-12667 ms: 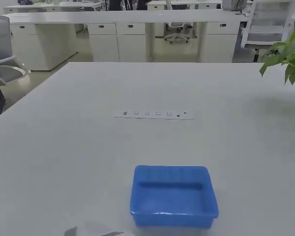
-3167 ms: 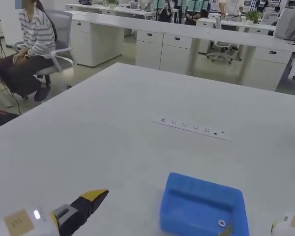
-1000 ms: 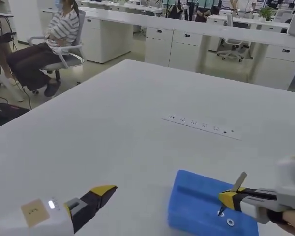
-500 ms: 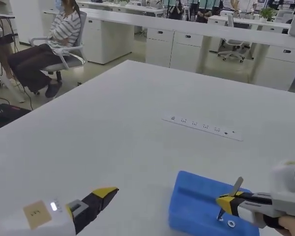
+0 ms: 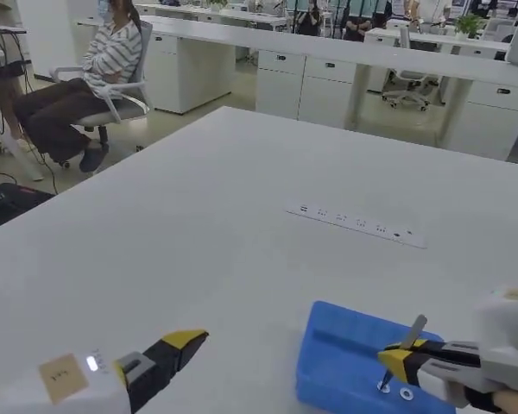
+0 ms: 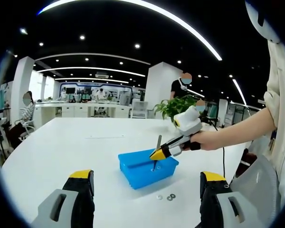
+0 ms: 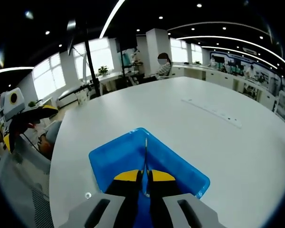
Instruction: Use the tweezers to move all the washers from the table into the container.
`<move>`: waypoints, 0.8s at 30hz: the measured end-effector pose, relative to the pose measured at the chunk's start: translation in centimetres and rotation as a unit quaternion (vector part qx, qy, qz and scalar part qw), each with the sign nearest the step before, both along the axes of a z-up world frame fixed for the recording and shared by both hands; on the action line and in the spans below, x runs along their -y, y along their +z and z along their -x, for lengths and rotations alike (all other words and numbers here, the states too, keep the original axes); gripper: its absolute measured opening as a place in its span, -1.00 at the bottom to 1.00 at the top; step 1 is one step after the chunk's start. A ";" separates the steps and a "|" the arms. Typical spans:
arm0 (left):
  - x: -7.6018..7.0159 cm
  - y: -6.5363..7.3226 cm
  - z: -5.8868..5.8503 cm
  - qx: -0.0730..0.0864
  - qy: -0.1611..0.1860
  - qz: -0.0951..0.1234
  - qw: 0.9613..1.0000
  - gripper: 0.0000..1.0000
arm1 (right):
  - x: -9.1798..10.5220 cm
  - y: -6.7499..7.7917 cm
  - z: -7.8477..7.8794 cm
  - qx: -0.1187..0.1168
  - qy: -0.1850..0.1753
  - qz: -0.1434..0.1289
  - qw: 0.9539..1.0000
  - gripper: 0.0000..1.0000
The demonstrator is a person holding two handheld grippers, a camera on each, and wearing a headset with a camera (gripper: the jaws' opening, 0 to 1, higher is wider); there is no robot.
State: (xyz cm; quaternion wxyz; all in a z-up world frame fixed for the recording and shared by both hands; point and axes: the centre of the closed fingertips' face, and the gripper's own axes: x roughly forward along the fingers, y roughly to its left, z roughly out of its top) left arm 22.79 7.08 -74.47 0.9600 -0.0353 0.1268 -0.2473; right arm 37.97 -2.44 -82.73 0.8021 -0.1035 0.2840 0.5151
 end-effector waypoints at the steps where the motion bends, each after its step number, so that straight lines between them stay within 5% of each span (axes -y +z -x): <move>1: 0.0 0.0 0.0 0.000 0.000 0.000 1.000 0.88 | 0.0 0.2 0.1 0.002 0.000 -0.003 1.000 -0.92; 15: 0.0 0.0 0.1 -0.001 -0.002 0.001 1.000 0.88 | -0.8 5.4 3.3 0.016 0.008 -0.072 0.997 -0.92; 24: 0.2 -0.1 0.1 -0.002 -0.004 -0.001 1.000 0.87 | -1.3 5.5 7.1 -0.015 0.041 -0.088 0.995 -0.92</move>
